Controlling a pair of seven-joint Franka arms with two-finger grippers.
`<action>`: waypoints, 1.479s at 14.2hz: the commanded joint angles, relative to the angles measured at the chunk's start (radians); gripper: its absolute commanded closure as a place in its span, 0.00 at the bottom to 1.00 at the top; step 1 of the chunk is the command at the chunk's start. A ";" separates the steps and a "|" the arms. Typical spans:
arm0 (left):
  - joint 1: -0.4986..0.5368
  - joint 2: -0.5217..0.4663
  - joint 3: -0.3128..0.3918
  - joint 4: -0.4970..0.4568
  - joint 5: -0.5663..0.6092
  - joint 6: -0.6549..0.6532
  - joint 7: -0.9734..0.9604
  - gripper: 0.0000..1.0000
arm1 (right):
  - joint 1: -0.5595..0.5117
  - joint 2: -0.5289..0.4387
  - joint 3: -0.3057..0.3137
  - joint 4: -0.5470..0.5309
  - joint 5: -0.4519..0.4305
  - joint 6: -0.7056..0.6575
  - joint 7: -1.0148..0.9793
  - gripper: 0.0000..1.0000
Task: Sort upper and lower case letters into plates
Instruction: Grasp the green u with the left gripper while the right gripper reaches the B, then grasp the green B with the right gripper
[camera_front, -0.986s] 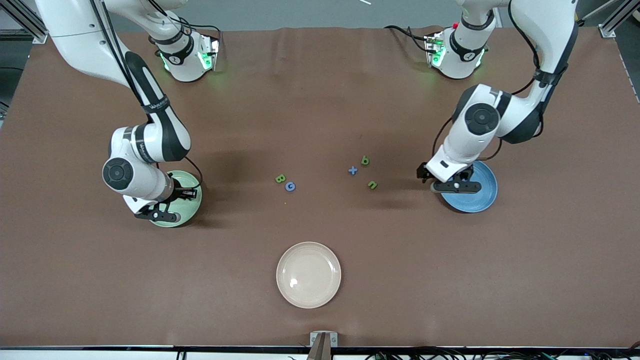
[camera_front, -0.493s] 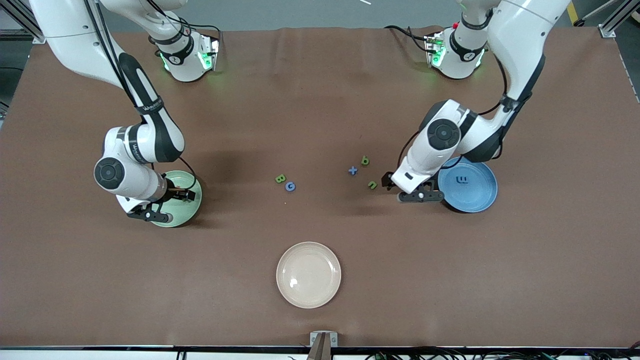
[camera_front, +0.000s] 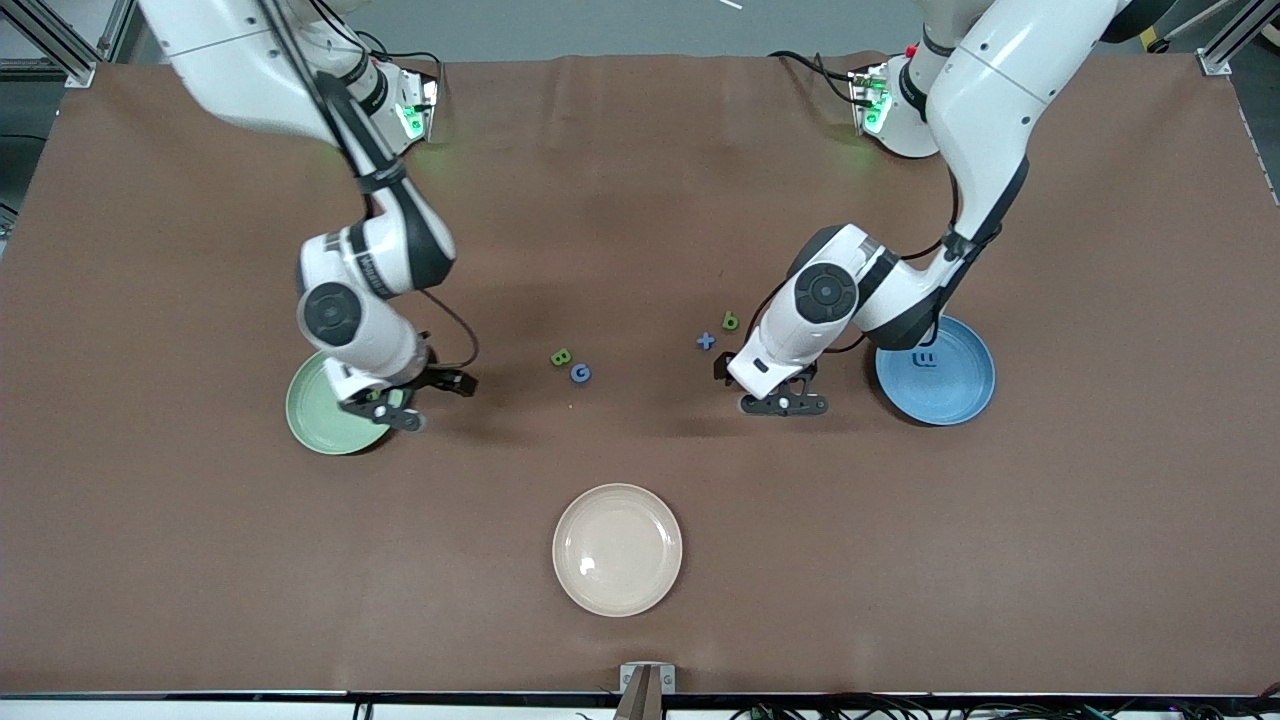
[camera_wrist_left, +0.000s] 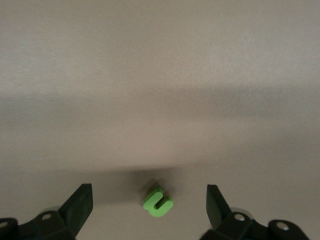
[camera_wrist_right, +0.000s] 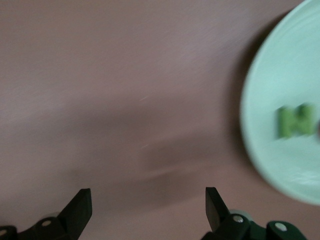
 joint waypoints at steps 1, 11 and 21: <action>-0.041 0.029 0.036 0.040 0.042 -0.030 -0.036 0.00 | 0.073 0.035 -0.009 -0.013 0.006 0.084 0.130 0.00; -0.052 0.037 0.036 0.008 0.058 -0.033 -0.102 0.01 | 0.225 0.101 -0.015 -0.016 -0.006 0.175 0.392 0.00; -0.070 0.034 0.036 -0.003 0.058 -0.035 -0.169 0.32 | 0.280 0.121 -0.017 -0.014 -0.009 0.175 0.468 0.08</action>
